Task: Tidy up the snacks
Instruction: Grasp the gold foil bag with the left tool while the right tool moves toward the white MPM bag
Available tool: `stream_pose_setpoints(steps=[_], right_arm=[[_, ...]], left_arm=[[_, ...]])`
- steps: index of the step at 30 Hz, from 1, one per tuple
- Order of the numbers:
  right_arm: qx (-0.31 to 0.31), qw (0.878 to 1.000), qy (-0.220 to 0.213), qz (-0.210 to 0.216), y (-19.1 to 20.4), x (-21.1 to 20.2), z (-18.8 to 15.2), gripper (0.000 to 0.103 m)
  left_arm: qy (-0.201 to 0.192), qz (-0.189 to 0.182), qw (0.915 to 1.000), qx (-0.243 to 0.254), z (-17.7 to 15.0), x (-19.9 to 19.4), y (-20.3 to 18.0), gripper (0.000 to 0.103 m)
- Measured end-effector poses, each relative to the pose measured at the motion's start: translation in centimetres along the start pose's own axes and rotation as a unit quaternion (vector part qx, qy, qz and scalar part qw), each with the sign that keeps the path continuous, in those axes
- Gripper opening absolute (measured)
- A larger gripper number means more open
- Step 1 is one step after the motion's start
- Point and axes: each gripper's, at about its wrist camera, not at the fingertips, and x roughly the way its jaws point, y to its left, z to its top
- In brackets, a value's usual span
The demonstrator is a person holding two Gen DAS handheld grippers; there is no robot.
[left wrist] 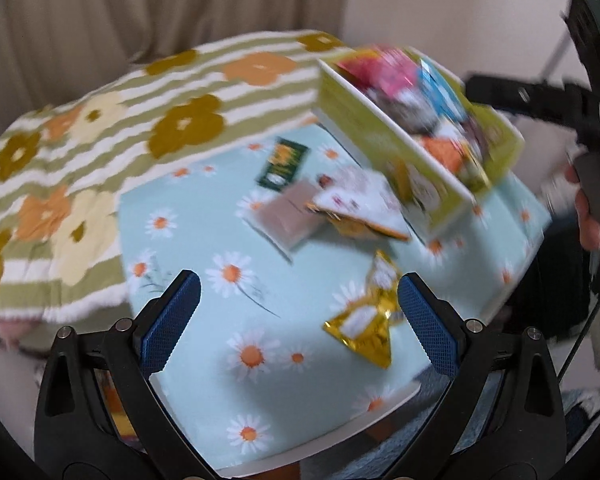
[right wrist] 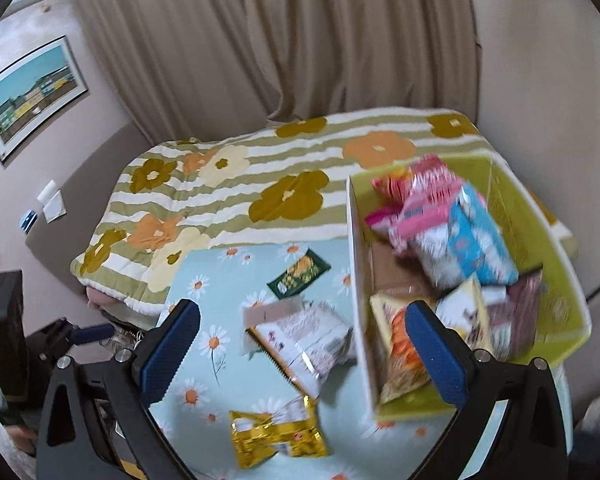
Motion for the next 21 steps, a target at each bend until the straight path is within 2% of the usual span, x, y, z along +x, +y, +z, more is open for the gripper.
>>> stream_pose_setpoints(steps=[5,9,17,21], right_arm=[[0.024,0.999,0.016,-0.013,-0.1,0.7,-2.2,0.102],[0.040,0.999,0.022,-0.021,-0.5,1.5,-3.7,0.102],[0.050,0.998,0.011,-0.026,-1.5,2.5,-6.1,0.102],[0.046,0.998,0.008,-0.031,-1.6,2.7,-6.9,0.102]], left_arm=[[0.029,-0.045,0.9966,0.063,-1.6,3.2,-2.2,0.098],[0.048,-0.074,0.9904,0.106,-3.0,6.5,-4.4,0.098],[0.059,-0.084,0.9763,0.190,-5.6,12.4,-8.1,0.098],[0.062,-0.084,0.9737,0.202,-6.1,14.0,-8.9,0.096]])
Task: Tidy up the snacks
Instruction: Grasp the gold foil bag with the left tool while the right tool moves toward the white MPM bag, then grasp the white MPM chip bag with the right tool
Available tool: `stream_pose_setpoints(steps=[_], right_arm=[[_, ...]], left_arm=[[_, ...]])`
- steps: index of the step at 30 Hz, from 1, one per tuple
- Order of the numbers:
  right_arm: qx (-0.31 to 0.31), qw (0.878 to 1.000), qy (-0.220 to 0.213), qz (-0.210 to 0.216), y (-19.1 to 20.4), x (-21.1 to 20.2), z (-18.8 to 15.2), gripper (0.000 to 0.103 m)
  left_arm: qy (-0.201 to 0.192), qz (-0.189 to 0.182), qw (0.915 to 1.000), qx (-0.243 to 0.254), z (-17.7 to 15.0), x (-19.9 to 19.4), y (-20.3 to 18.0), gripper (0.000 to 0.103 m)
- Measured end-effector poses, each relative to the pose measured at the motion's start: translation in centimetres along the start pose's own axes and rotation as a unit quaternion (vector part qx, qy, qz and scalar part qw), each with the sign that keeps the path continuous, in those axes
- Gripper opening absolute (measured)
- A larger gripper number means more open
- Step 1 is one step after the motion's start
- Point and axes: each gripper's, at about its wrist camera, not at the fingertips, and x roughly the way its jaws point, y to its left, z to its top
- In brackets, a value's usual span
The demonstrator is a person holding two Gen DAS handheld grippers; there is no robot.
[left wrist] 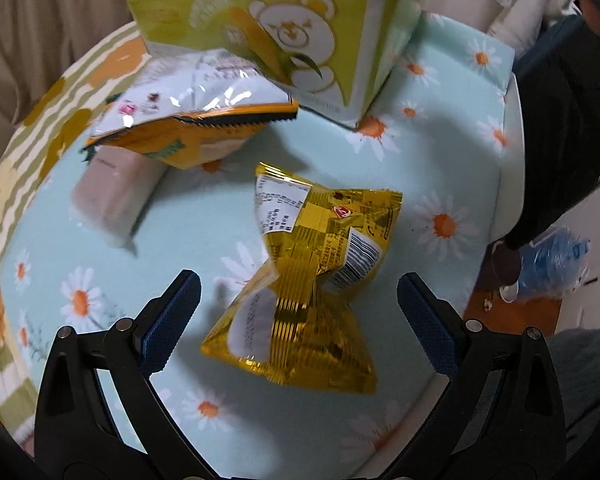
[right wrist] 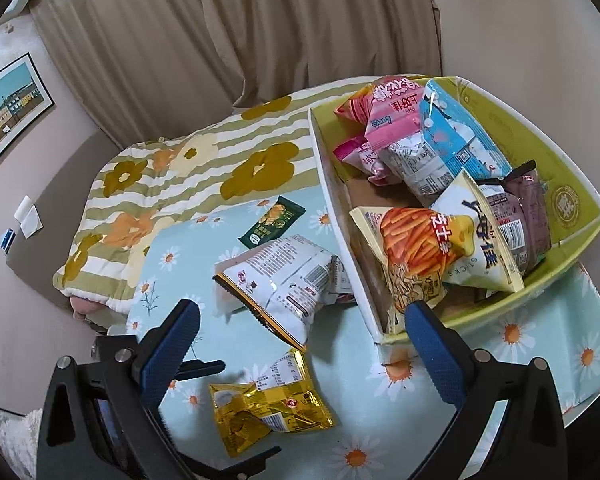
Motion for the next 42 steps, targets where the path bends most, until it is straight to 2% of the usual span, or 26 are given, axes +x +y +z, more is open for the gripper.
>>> stream_pose_setpoints(steps=[1,3,4,12,15,20,23,27,33,42], right_arm=[[0.002,1.000,0.000,0.001,-0.1,0.1,-0.1,0.102],[0.002,1.000,-0.004,0.003,-0.2,0.0,-0.3,0.102],[0.000,1.000,-0.005,0.001,-0.1,0.0,-0.4,0.102],[-0.009,1.000,-0.016,0.007,0.9,-0.1,-0.4,0.102],[-0.012,1.000,-0.026,0.010,1.9,-0.2,-0.3,0.102],[-0.012,1.000,-0.016,0.020,3.4,1.4,-0.4,0.102],[0.017,1.000,-0.006,0.014,3.7,3.3,-0.3,0.102],[0.083,0.996,-0.002,-0.032,3.5,6.4,0.0,0.102],[0.138,0.986,-0.010,-0.089,3.6,9.4,1.1,0.102],[0.217,0.969,0.017,-0.112,1.6,13.4,1.2,0.102]], left_arm=[[0.001,-0.002,1.0000,-0.001,-0.1,0.3,0.0,0.094],[0.006,-0.004,0.9999,-0.007,-0.1,0.9,0.2,0.075],[0.013,-0.008,0.9998,-0.011,-0.2,1.2,0.4,0.071],[0.006,-0.006,0.9991,-0.041,-1.1,0.8,1.6,0.060],[0.002,0.005,0.9981,-0.062,-1.7,0.1,2.9,0.058],[-0.001,0.020,0.9947,-0.101,-2.9,-1.1,5.6,0.057],[-0.002,0.031,0.9929,-0.115,-3.6,-1.6,6.8,0.057],[0.001,0.037,0.9913,-0.126,-4.7,-2.0,8.0,0.057],[0.002,0.043,0.9894,-0.139,-5.9,-2.8,8.8,0.057],[-0.003,0.052,0.9833,-0.174,-7.7,-4.3,11.1,0.056]])
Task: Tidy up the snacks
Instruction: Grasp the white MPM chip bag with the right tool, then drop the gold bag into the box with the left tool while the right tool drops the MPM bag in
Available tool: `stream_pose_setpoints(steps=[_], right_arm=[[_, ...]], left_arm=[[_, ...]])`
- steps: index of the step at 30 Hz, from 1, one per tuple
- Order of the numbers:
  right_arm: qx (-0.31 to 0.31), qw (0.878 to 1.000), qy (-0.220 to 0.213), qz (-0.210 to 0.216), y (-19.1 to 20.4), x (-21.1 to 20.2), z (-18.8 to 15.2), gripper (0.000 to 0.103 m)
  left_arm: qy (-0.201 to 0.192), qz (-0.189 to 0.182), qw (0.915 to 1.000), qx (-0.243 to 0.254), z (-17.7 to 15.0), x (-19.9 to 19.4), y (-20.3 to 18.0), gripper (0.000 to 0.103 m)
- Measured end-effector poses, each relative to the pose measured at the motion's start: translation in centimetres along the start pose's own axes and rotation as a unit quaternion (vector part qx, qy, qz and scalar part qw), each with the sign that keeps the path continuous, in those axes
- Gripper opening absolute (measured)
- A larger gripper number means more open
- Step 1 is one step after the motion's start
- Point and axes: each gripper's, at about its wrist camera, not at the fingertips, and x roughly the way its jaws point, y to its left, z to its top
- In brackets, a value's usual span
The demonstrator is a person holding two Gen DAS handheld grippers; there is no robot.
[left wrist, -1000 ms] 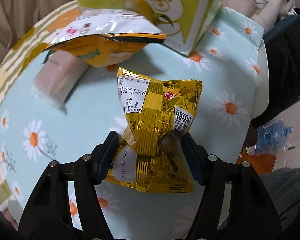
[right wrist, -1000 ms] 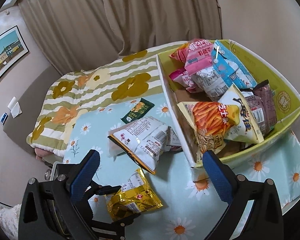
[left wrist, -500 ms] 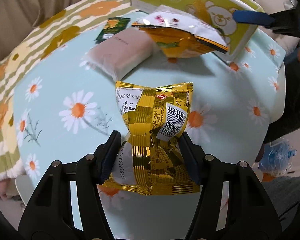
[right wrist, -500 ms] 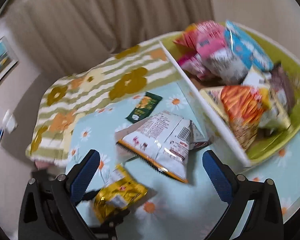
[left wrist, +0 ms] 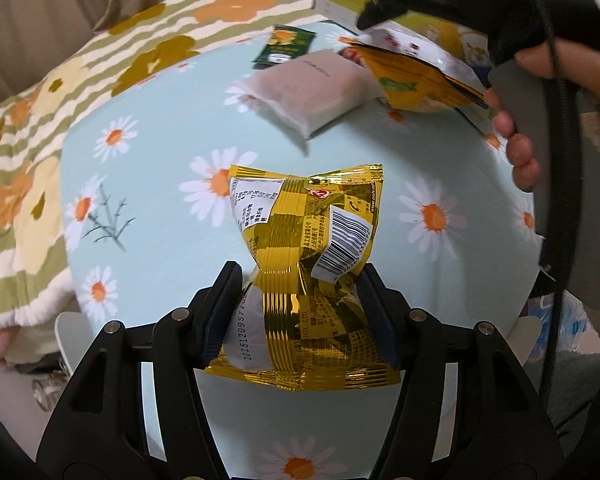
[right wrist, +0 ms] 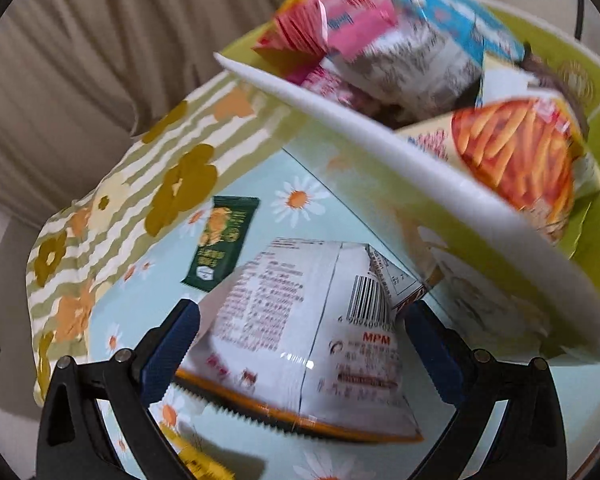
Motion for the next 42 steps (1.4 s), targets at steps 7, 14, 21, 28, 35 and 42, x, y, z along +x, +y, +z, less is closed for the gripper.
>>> stream_pose_setpoints(steps=[7,14,21,28,35,42], right_arm=[[0.019,1.000,0.011,0.012,-0.8,1.0,0.1,0.100],[-0.036,0.999,0.000,0.007,0.2,0.4,-0.1,0.078],[-0.066,0.998,-0.006,0.015,0.4,-0.9,-0.5,0.071],[-0.083,0.996,-0.019,0.031,0.9,-2.8,-0.6,0.069],[-0.096,0.992,-0.043,0.065,1.8,-6.0,0.1,0.069],[-0.111,0.985,-0.071,0.113,2.2,-10.8,1.9,0.068]], left_arm=[[-0.001,0.004,0.9998,-0.017,0.1,0.1,1.7,0.056],[-0.003,0.002,0.9996,-0.027,0.3,0.4,2.6,0.055],[-0.009,0.000,0.9984,-0.057,0.4,0.2,3.3,0.054],[-0.027,0.011,0.9954,-0.091,0.6,-1.7,4.3,0.054],[-0.052,0.029,0.9921,-0.111,2.0,-4.9,4.6,0.054],[-0.092,0.040,0.9892,-0.106,5.5,-9.1,3.1,0.053]])
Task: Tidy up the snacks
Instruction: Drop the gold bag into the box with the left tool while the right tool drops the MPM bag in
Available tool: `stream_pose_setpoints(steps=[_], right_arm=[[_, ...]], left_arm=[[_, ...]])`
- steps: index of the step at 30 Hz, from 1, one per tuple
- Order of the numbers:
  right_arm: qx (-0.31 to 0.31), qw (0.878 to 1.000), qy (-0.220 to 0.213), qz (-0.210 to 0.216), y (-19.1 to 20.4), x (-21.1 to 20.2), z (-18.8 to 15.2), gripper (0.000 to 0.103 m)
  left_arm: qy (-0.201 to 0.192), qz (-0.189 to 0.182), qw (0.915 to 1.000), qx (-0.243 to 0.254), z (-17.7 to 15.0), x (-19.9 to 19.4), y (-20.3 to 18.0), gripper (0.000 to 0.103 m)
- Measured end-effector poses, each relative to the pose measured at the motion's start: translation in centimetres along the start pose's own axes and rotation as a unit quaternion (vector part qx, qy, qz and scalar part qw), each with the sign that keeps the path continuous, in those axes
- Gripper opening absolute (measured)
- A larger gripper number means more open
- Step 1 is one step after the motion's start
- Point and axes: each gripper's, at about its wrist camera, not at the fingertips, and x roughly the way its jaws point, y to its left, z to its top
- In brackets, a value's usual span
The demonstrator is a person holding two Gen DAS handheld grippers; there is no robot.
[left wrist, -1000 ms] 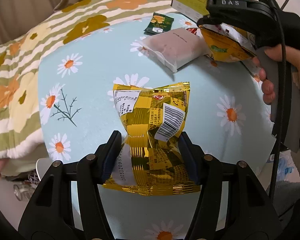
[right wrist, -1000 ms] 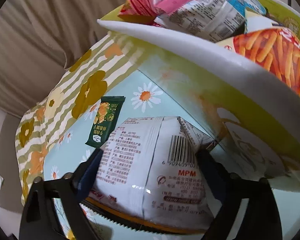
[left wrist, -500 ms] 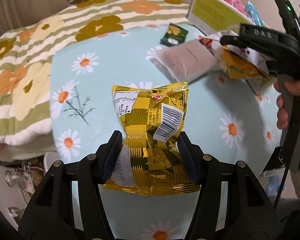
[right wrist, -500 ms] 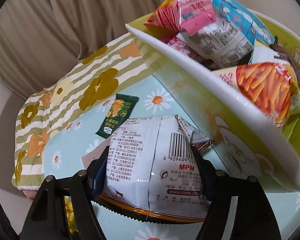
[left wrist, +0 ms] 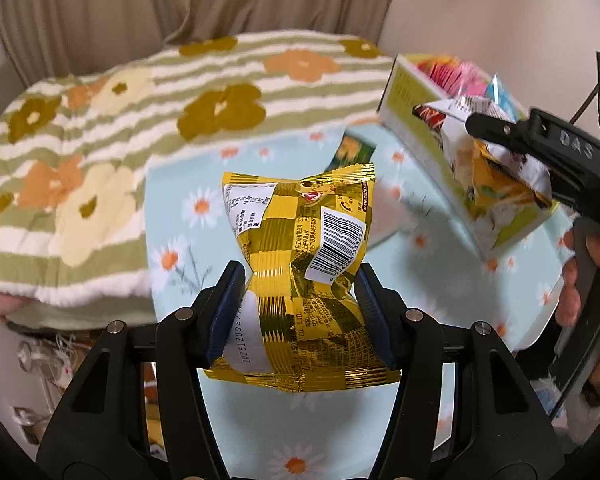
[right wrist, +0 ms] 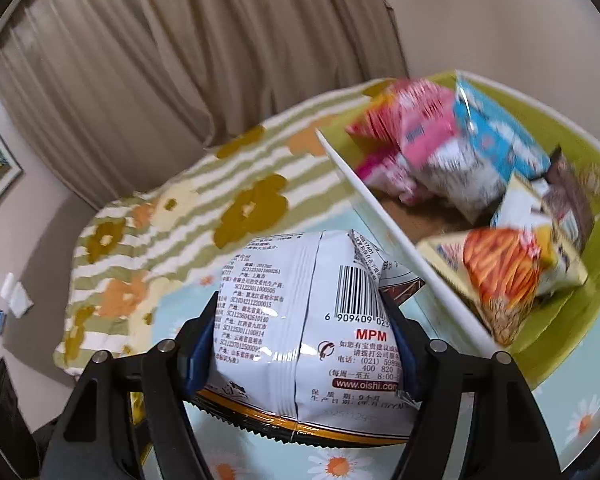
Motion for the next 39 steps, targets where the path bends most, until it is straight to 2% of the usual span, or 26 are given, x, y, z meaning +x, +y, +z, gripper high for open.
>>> stream_pose_setpoints(steps=[5,13,18,22,28,33,34,35,36,38,39], right_arm=[[-0.013,0.999,-0.020,0.036,-0.8,-3.3,2.8,0.068],[-0.054,0.995,-0.052,0.060,-8.0,-8.1,8.8,0.069],[-0.075,0.994,-0.048,0.066,-13.4,-8.7,12.1,0.069],[-0.090,0.993,-0.036,0.065,-17.1,-8.0,13.9,0.069],[-0.105,0.993,-0.011,0.060,-20.7,-5.9,15.4,0.069],[-0.109,0.992,0.002,0.064,-21.8,-4.3,15.6,0.069],[-0.109,0.992,0.003,0.066,-21.9,-4.1,15.5,0.069],[-0.109,0.992,0.006,0.069,-22.0,-4.0,15.5,0.069],[-0.108,0.991,0.010,0.073,-22.1,-3.8,15.4,0.069],[-0.108,0.991,0.014,0.074,-22.1,-3.8,15.1,0.069],[-0.110,0.991,0.014,0.073,-22.1,-3.8,15.1,0.069]], left_arm=[[-0.034,0.004,0.9993,0.016,3.7,-2.4,-3.4,0.053],[-0.073,0.001,0.9973,0.008,9.0,-3.3,-12.1,0.053],[-0.080,-0.006,0.9968,-0.009,11.6,-1.3,-19.1,0.053],[-0.075,-0.005,0.9966,-0.033,13.0,1.0,-23.2,0.054],[-0.045,0.005,0.9971,-0.061,14.5,5.3,-27.0,0.053],[-0.032,0.010,0.9968,-0.072,15.2,7.6,-27.6,0.054],[-0.032,0.012,0.9967,-0.074,15.3,7.7,-27.8,0.057],[-0.031,0.015,0.9966,-0.074,15.4,7.8,-27.7,0.071],[-0.031,0.016,0.9966,-0.075,15.4,7.8,-27.5,0.092],[-0.042,0.018,0.9961,-0.075,15.1,7.3,-27.4,0.102],[-0.045,0.021,0.9960,-0.074,14.9,6.9,-27.3,0.102]])
